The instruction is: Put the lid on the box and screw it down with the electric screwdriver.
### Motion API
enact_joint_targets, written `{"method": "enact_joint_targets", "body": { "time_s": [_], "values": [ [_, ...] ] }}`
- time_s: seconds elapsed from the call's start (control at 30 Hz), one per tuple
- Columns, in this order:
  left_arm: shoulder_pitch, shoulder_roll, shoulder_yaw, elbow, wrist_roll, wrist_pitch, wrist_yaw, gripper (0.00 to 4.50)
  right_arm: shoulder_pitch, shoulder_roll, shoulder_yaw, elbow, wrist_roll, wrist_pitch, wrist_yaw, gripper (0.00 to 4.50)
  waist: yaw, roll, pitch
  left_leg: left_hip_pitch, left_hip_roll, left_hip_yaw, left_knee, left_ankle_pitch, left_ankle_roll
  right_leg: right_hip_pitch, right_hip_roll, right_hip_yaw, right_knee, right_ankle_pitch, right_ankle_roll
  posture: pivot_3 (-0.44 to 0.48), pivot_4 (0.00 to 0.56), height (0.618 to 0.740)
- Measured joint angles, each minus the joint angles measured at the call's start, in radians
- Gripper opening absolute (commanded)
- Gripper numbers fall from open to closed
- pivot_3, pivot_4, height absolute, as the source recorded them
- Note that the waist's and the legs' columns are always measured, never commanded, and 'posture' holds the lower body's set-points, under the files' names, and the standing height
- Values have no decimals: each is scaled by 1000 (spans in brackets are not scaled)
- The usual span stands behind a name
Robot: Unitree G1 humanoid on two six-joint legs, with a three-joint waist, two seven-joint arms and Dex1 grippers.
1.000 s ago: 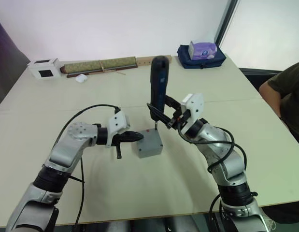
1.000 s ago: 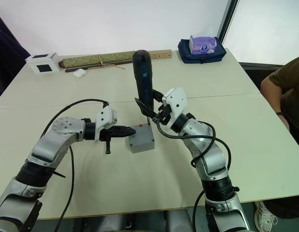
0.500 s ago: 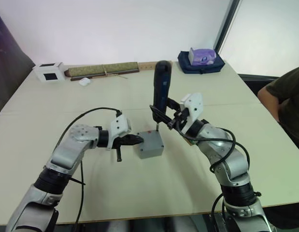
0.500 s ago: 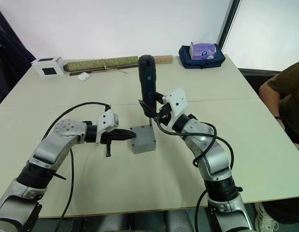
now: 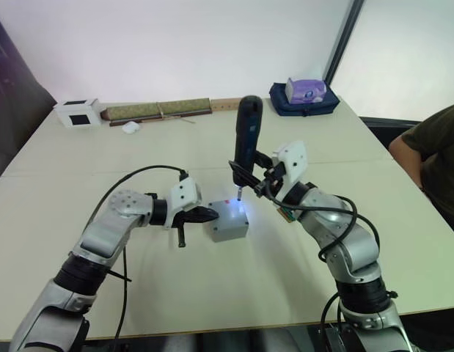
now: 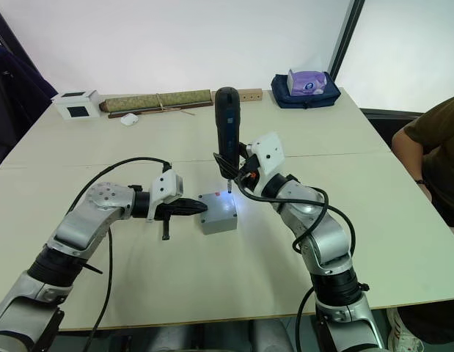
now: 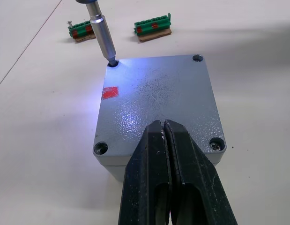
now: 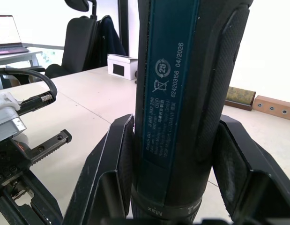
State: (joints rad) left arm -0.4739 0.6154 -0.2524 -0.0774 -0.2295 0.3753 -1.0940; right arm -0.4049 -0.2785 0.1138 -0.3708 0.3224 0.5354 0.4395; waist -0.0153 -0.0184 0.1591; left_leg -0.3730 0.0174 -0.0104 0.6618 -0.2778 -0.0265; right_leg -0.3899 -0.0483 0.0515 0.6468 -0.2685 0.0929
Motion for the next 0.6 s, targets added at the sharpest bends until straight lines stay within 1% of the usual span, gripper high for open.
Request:
{"method": "enact_joint_targets", "body": {
  "time_s": [0.27, 0.4, 0.47, 0.53, 0.6],
  "values": [
    [0, -6, 1, 1, 1, -3, 0, 0, -22, -16, -1, -16, -1, 11, -2, 1802, 2, 0, 0, -1, 0, 0, 0, 0, 0, -1, -1, 0, -1, 0, 0, 0, 150, 740],
    [-1, -9, 2, 0, -1, -9, 0, 0, -64, -4, -22, -22, 28, 82, -29, 1802, 2, 1, 2, -5, 0, 0, 0, 0, 0, -4, -1, 0, -1, 0, 0, 0, 150, 740],
    [-3, -10, 4, -3, -2, -10, 0, 0, -104, -4, -38, -25, 50, 146, -51, 1802, 1, 2, 4, -9, 0, -1, 0, 0, 0, -9, -1, 1, -1, 0, 0, 0, 150, 740],
    [-6, -11, 10, -7, -8, -9, -2, 0, -186, -4, -82, -35, 82, 243, -98, 1802, 1, 3, 6, -19, 0, -2, 2, 0, 0, -19, -1, 1, 2, 1, 0, 0, 150, 740],
    [-7, -11, 14, -11, -21, -3, -4, 0, -273, -13, -151, -43, 119, 339, -146, 1802, 2, 4, 8, -20, 0, -2, 2, 0, 0, -20, -1, 0, 1, 2, 3, 0, 150, 740]
  ]
}}
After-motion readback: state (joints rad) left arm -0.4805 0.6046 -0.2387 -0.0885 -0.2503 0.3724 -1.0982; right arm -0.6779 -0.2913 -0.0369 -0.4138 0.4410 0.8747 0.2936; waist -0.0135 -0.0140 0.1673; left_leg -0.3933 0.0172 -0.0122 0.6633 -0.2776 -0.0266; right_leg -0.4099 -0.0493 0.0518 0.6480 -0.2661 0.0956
